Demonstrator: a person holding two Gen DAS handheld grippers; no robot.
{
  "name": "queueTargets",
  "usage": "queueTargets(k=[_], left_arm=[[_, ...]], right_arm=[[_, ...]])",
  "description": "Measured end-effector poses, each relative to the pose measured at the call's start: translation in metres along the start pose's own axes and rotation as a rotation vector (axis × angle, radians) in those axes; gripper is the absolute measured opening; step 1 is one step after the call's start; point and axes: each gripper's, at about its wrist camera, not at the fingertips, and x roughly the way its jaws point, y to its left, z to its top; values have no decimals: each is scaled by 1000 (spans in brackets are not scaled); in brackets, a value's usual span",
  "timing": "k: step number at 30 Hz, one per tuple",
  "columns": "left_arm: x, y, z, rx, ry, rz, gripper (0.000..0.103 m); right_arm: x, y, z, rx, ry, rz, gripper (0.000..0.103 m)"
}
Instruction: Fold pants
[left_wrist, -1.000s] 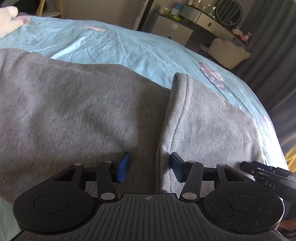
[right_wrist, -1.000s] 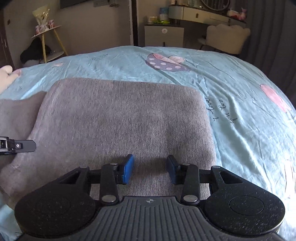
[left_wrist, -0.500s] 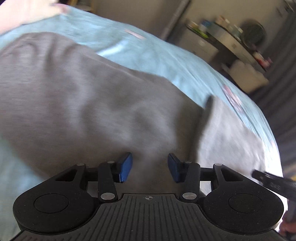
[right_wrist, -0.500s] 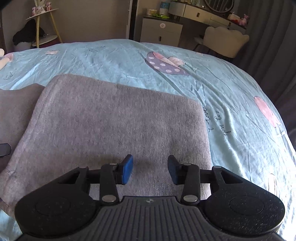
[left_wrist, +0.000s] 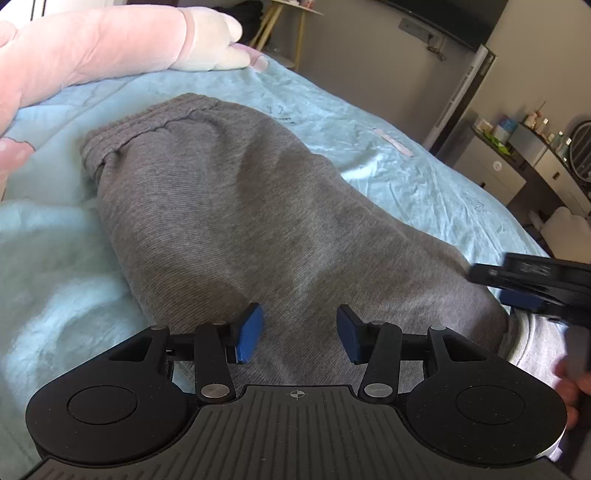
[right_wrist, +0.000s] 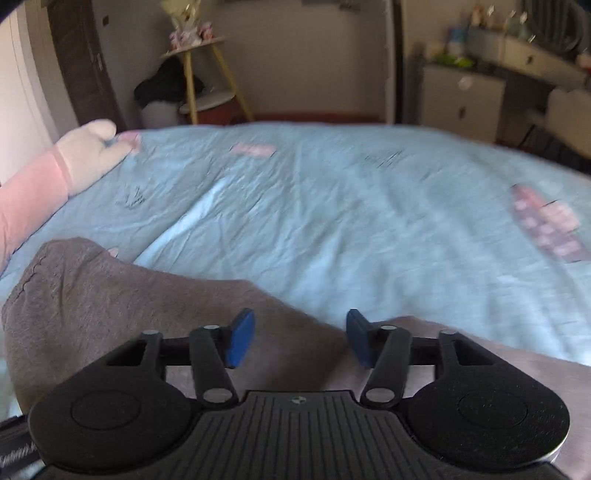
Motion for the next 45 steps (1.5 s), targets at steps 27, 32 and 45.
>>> queueTargets(k=[27, 32, 45], left_arm=[[-12, 29, 21, 129, -27, 103, 58], [-14, 31, 21, 130, -24, 92, 59], [-11, 41, 26, 105, -3, 92, 60]], right_arm=[[-25, 42, -24, -380, -16, 131, 9], [1, 23, -2, -194, 4, 139, 70], [2, 36, 2, -194, -197, -182, 3]])
